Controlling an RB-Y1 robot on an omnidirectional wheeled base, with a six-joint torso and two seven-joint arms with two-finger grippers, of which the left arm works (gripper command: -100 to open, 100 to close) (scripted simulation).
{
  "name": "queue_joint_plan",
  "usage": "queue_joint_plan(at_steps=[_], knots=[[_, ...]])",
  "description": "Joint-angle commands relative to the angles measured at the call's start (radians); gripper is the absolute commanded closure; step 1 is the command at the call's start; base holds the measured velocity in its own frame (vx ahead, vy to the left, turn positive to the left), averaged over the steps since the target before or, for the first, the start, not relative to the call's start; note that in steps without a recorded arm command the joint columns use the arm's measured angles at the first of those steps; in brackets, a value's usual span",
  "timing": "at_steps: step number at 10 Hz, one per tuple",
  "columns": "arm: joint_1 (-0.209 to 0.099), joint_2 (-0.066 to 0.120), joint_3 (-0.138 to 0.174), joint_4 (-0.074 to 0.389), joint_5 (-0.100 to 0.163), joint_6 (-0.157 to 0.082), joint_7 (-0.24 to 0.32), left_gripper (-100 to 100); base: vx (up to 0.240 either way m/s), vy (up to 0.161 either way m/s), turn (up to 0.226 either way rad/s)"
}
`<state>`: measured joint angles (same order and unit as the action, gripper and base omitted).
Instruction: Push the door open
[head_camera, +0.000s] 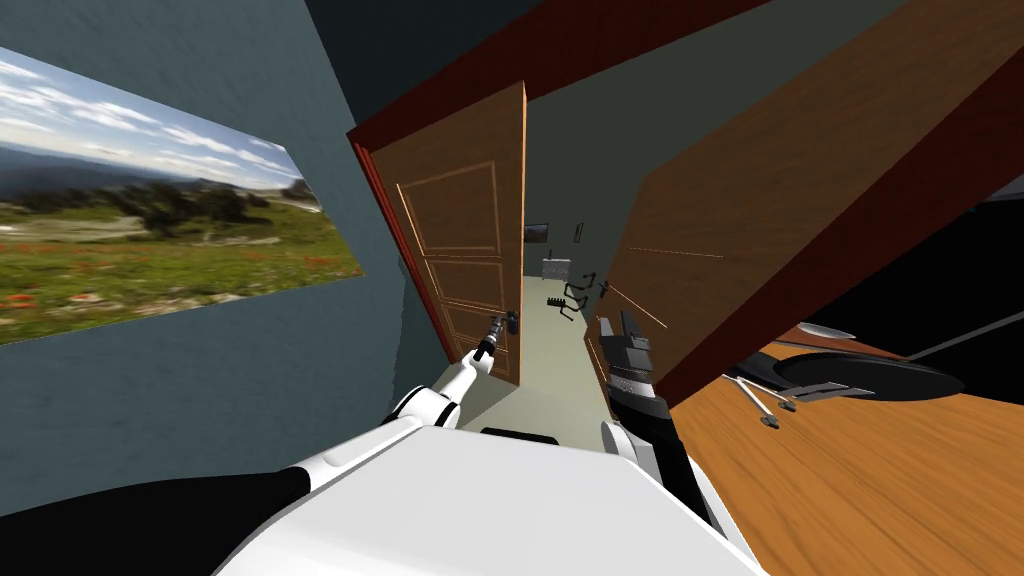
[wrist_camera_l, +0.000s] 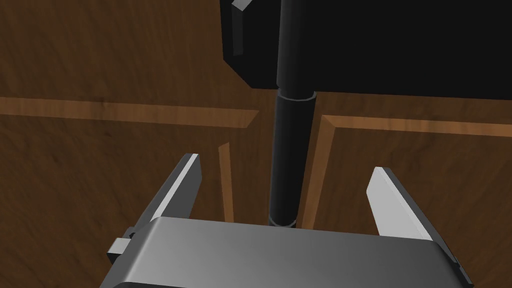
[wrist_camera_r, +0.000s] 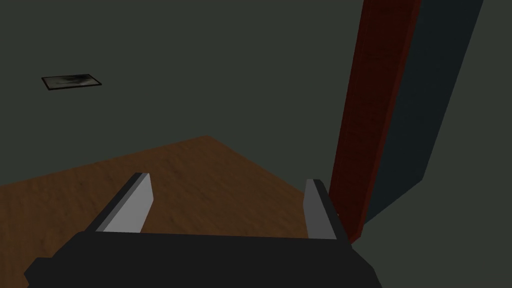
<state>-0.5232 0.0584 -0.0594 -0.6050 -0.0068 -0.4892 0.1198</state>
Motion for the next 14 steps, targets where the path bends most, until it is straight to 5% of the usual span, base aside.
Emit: queue_joint_plan(at_steps=[1,4,5,10,14], knots=[[-0.002,-0.002,0.003,0.006,0.001,-0.003,-0.001,-100,0.208,-0.035,-0.024],[-0.003,-0.009,0.007,0.010,0.003,-0.004,-0.003,-100,0.158,-0.034,-0.014],[-0.003,-0.009,0.007,0.010,0.003,-0.004,-0.003,100,-0.017,0.000,0.003],[-0.003,-0.009,0.007,0.010,0.003,-0.004,-0.003,100,-0.011,0.003,-0.004],[0.000,0.009,0.032,0.013,0.011,-0.002,-0.014,100,0.130,-0.074,0.035]])
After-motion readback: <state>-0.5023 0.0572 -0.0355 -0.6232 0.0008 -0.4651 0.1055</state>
